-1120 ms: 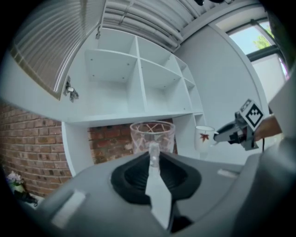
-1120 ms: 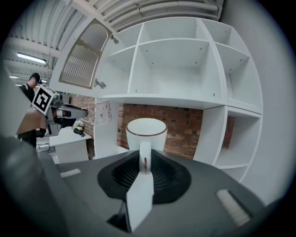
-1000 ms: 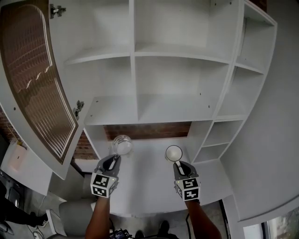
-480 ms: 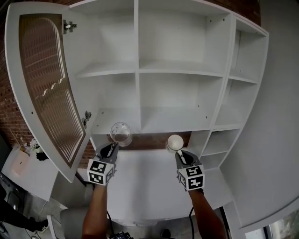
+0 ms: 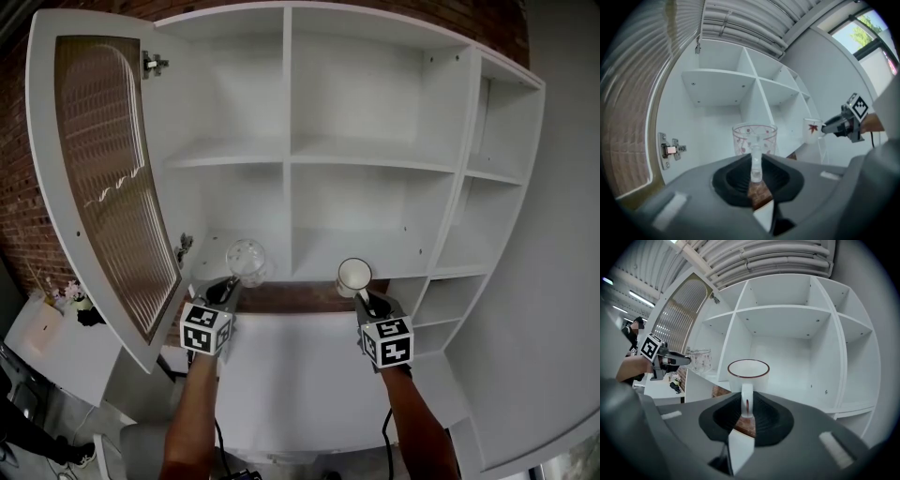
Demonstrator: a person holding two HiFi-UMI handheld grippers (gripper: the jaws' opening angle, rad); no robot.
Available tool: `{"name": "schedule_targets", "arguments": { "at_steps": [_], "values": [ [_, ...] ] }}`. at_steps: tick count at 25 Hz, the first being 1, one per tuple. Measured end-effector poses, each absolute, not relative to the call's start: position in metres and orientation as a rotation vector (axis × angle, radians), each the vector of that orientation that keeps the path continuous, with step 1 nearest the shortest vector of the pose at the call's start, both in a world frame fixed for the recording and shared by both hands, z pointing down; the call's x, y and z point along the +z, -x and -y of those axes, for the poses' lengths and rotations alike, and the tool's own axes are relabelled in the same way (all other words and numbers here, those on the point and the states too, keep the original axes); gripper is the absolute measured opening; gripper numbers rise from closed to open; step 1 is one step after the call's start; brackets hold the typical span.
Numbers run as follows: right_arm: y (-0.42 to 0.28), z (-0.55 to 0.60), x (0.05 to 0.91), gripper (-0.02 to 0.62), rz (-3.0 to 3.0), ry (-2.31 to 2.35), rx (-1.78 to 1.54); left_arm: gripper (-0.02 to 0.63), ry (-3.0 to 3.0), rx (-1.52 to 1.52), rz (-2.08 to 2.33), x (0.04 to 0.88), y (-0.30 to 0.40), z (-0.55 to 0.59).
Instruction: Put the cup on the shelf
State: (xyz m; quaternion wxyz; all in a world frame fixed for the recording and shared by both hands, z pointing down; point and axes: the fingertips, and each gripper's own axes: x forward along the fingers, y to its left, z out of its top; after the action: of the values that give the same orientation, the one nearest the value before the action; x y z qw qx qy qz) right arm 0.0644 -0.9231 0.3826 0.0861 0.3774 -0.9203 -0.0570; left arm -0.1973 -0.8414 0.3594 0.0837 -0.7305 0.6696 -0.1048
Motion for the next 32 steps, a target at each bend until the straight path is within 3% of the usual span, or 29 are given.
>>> {"name": "schedule_targets", "arguments": {
  "at_steps": [32],
  "values": [
    [-0.012, 0.987, 0.356, 0.072, 2.795, -1.069, -0.036, 0.048, 2.353, -0.3, -2.009, 0.365, 0.215, 0.901]
  ]
}}
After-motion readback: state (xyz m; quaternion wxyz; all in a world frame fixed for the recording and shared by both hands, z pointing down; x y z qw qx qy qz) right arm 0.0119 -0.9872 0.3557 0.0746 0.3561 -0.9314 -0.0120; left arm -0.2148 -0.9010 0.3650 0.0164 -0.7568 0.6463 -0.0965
